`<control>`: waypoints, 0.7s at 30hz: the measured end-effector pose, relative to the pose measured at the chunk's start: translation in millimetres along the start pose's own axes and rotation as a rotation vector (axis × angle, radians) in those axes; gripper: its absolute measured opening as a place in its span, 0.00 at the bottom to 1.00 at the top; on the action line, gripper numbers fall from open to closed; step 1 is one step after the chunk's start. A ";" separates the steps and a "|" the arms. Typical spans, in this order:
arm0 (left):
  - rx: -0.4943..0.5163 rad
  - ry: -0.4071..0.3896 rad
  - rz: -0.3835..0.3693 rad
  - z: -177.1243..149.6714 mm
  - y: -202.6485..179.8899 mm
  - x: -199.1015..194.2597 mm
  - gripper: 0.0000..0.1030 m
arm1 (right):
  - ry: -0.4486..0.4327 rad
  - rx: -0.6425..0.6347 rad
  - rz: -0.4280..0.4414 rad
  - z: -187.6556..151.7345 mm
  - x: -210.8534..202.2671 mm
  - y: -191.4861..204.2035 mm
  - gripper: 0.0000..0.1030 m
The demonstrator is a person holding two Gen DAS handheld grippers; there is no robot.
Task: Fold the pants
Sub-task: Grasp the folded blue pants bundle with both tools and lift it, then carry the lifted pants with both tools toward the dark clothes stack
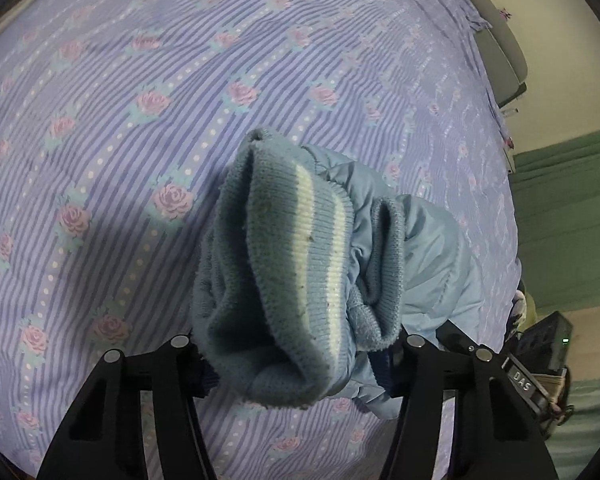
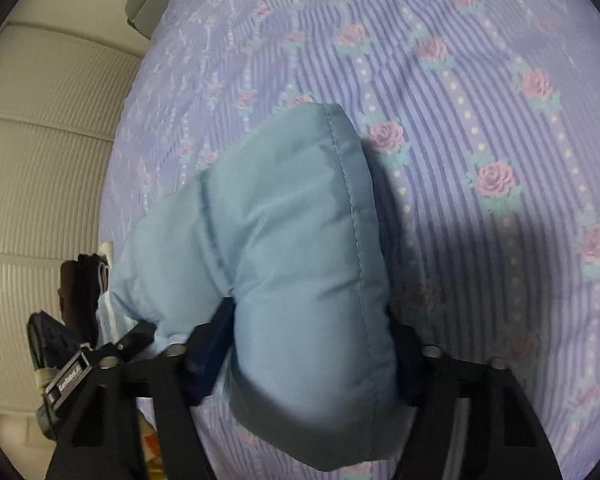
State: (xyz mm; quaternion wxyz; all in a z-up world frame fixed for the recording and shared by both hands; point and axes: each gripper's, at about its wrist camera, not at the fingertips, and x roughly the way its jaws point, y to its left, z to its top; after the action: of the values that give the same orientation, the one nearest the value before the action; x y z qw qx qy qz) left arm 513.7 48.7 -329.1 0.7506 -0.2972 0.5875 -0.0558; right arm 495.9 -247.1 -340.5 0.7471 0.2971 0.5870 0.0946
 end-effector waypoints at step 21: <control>0.153 -0.257 -0.053 -61.2 -63.7 -154.2 0.53 | -0.262 -0.259 0.008 -54.1 -167.8 82.1 0.48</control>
State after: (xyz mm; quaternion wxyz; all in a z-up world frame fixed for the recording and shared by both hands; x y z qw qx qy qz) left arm 427.8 40.1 -173.7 0.8383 -0.2591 0.4727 -0.0815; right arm 413.2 -245.2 -164.5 0.8487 0.2106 0.4665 0.1327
